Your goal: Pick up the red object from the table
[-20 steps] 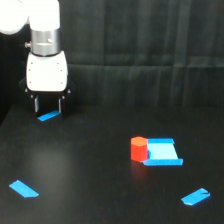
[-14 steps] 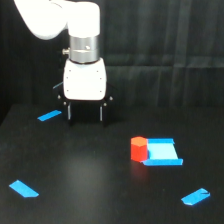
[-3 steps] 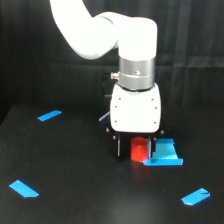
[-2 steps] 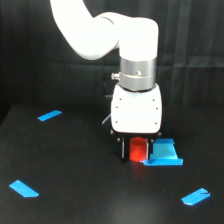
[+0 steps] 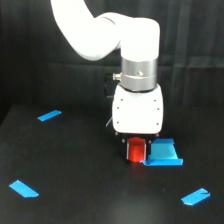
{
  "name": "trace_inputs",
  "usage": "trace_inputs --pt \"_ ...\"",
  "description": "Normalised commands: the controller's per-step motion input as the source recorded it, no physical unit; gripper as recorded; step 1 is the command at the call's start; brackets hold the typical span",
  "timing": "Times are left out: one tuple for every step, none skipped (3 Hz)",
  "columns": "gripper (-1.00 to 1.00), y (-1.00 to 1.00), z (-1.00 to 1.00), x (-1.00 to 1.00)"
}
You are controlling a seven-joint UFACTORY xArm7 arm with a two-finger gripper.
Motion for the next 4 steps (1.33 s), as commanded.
trace_inputs --pt "-0.96 -0.19 0.99 -0.35" --pt "-1.00 -0.14 0.86 -0.30" --pt "-0.97 -0.14 0.99 -0.12" --pt "-0.95 -0.06 0.98 -0.18"
